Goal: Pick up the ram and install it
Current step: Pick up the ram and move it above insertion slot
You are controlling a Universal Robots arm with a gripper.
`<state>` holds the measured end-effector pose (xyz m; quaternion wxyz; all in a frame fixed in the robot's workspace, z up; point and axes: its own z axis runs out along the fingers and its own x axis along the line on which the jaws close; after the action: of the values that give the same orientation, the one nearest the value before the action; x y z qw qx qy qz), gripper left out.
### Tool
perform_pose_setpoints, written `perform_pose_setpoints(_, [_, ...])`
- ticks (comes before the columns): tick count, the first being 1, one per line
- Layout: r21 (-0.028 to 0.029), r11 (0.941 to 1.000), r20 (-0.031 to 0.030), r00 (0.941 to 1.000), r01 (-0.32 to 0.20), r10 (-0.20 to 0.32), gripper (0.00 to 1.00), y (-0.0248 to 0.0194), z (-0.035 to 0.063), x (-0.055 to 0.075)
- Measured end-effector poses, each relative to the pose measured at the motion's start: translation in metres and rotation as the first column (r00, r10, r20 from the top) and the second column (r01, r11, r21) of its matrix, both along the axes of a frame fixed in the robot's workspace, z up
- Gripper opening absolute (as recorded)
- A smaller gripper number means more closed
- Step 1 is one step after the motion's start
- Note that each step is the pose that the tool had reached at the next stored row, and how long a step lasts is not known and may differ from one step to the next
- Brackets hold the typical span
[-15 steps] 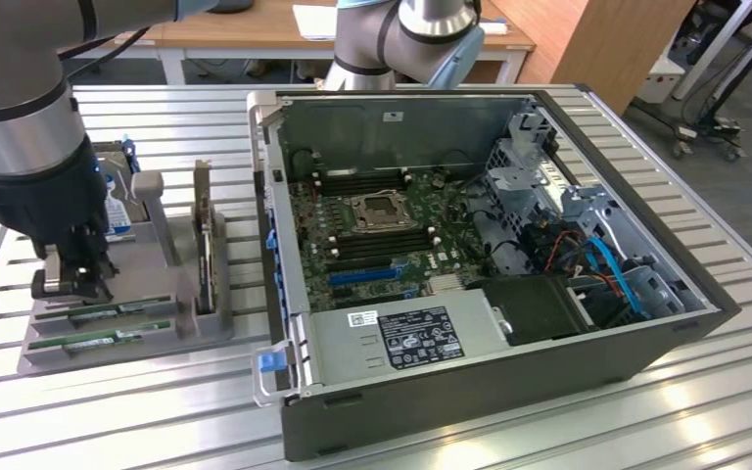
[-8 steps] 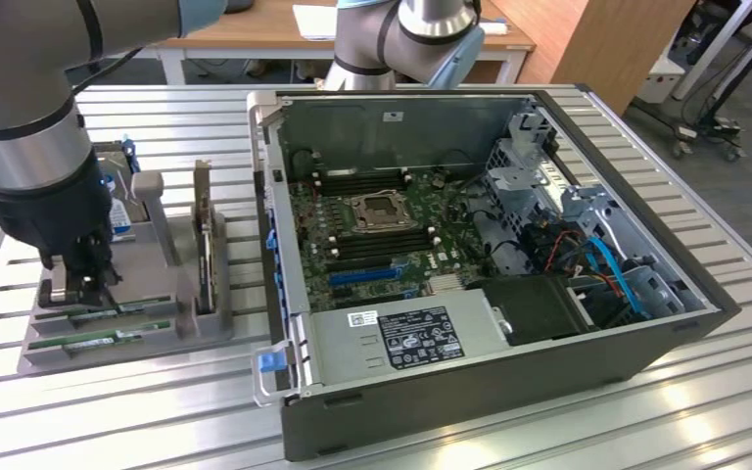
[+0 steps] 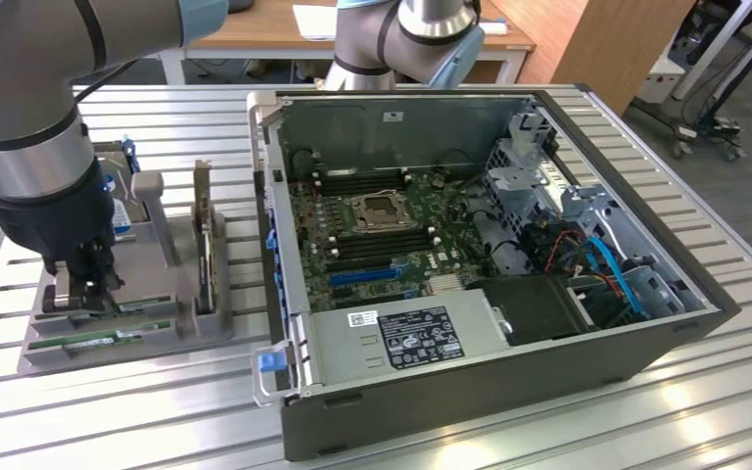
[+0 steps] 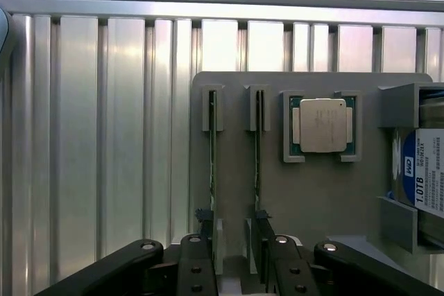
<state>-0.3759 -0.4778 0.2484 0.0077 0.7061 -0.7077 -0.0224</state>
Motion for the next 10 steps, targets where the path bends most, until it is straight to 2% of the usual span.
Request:
perform_pose_setpoints(3, [0.0,1.0,-0.0001,1.0,0.0,0.0,0.36,-0.0029,0.0,-0.0001])
perform_pose_setpoints(10, [0.0,1.0,-0.0001,1.0,0.0,0.0,0.36,-0.0044,-0.0049,-0.0002])
